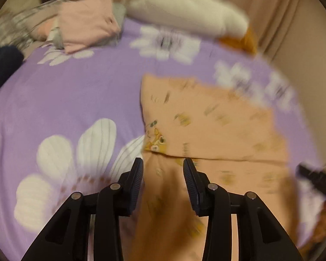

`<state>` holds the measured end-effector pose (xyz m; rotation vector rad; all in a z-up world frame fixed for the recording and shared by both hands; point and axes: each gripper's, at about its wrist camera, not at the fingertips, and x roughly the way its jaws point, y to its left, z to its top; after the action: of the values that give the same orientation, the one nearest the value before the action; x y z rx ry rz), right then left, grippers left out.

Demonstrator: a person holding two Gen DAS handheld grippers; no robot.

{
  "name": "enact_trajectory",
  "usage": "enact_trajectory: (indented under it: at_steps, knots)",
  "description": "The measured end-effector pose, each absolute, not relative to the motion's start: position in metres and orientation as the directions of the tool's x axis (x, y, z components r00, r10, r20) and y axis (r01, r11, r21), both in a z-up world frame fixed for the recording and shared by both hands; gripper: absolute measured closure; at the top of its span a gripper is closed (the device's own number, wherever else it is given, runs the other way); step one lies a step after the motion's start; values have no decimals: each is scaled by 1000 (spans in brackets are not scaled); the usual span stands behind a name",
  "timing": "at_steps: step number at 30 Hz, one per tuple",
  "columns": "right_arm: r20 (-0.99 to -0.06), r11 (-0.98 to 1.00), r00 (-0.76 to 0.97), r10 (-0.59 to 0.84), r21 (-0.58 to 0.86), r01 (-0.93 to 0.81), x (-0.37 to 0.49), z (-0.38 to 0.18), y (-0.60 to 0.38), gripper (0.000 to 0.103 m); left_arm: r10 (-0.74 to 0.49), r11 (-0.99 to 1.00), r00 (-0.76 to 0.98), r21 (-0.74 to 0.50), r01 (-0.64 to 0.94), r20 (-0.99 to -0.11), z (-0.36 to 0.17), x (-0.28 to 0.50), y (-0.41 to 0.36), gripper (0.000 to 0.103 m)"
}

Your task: Fold small clothes

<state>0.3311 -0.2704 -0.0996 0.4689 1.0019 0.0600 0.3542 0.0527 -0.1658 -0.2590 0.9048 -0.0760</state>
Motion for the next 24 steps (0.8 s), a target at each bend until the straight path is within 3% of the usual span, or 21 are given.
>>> enact_trajectory:
  at_steps: [3,4,6,9,14,19,24]
  knots:
    - [-769,860,578,271,463,213,290,-83,-285,42,-199,936,665,-340,-88,-720,-140,300,77,56]
    - [-749,821,589,304,519,236,274,-82,-292,40,-245,913,673,-399,-81,-698,-140,283,86,53]
    - [-690,725,613,386,638,260,245,-90,-303,39,-377,824,658,-560,-83,-652,-153,253,105,47]
    - [-623,553,620,478,761,339,208,-115,-315,36,-429,752,639,-644,-140,-639,-173,228,111,47]
    - [-708,543,545,450,701,462,177,-134,-318,36,-549,677,501,-707,-204,-669,-210,207,99,47]
    - [-682,466,537,497,732,497,141,-138,-337,36,-685,561,415,-797,-223,-598,-235,182,80,47]
    - [-718,466,474,510,694,550,121,-149,-341,36,-715,553,383,-808,-202,-585,-241,186,55,47]
